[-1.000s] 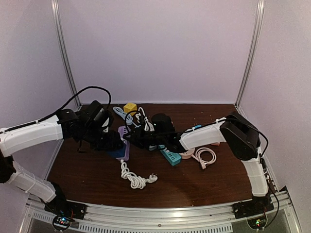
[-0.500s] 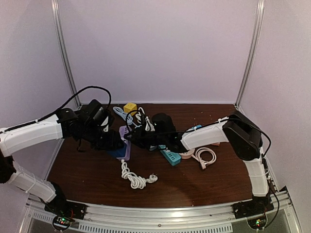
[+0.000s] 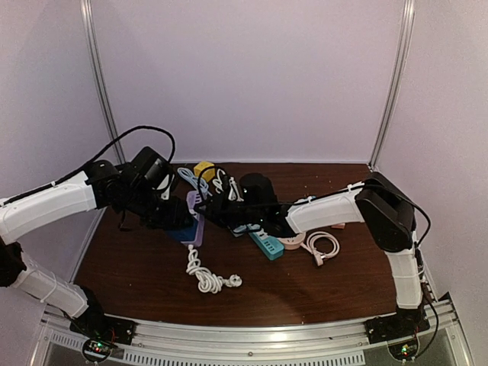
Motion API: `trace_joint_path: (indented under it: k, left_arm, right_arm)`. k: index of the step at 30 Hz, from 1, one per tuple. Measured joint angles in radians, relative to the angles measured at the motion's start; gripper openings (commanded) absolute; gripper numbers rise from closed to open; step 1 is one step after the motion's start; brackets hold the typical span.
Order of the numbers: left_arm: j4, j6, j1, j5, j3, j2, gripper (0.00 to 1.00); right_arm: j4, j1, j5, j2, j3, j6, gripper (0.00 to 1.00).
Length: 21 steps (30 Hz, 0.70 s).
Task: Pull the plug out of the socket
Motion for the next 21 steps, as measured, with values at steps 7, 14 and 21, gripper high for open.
trace_joint_path:
  k: [7, 14, 21]
  left_arm:
    - [-0.004, 0.032, -0.003, -0.009, 0.002, 0.005, 0.21]
    - [0.002, 0.045, -0.025, -0.047, 0.0, 0.008, 0.21]
    - [0.095, 0.012, 0.007, 0.009, -0.082, -0.014, 0.21]
  right_arm:
    - [0.0, -0.001, -0.001, 0.0, -0.001, 0.004, 0.0]
    - [0.006, -0.006, -0.017, 0.003, -0.001, 0.003, 0.0]
    - [0.0, -0.01, -0.012, 0.014, -0.005, -0.007, 0.0]
